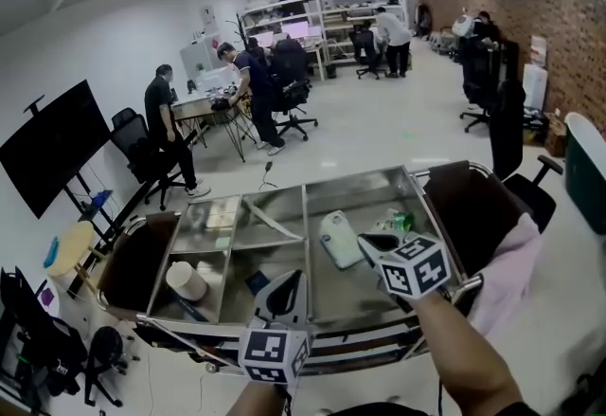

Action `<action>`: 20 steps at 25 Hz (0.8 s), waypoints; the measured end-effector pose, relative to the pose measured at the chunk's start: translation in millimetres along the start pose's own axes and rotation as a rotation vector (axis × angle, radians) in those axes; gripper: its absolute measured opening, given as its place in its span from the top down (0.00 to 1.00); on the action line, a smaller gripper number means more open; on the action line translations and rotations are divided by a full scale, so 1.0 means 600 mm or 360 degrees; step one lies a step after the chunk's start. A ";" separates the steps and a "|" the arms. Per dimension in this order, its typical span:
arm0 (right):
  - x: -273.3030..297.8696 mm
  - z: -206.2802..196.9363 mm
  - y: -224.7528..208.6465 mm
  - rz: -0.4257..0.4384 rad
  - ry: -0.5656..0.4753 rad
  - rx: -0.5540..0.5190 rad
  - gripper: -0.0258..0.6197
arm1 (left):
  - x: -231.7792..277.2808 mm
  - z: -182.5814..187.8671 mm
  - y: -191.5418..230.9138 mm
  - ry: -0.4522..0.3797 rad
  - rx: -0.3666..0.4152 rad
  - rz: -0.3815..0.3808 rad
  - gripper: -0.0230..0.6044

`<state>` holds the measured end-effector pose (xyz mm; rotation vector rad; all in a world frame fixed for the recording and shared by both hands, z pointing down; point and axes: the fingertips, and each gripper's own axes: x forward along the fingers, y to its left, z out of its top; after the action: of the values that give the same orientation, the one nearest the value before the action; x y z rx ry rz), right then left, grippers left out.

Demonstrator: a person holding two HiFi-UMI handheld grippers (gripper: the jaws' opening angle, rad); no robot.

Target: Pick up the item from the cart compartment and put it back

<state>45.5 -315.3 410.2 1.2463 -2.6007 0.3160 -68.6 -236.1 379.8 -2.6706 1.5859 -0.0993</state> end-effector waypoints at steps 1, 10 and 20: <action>-0.004 -0.002 0.001 0.0003 -0.0002 0.0004 0.94 | 0.001 -0.001 0.000 0.0002 0.0002 0.0001 0.96; -0.105 -0.050 0.033 -0.0022 -0.0095 0.0150 0.94 | -0.002 -0.007 0.004 0.0006 0.0021 0.0027 0.96; -0.147 -0.055 0.021 -0.0127 -0.0174 0.0086 0.94 | -0.003 -0.015 0.001 0.0015 0.0011 0.0011 0.96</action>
<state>92.9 -233.3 413.3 1.4195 -2.6404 0.3130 -70.7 -234.9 388.5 -2.6632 1.5943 -0.1177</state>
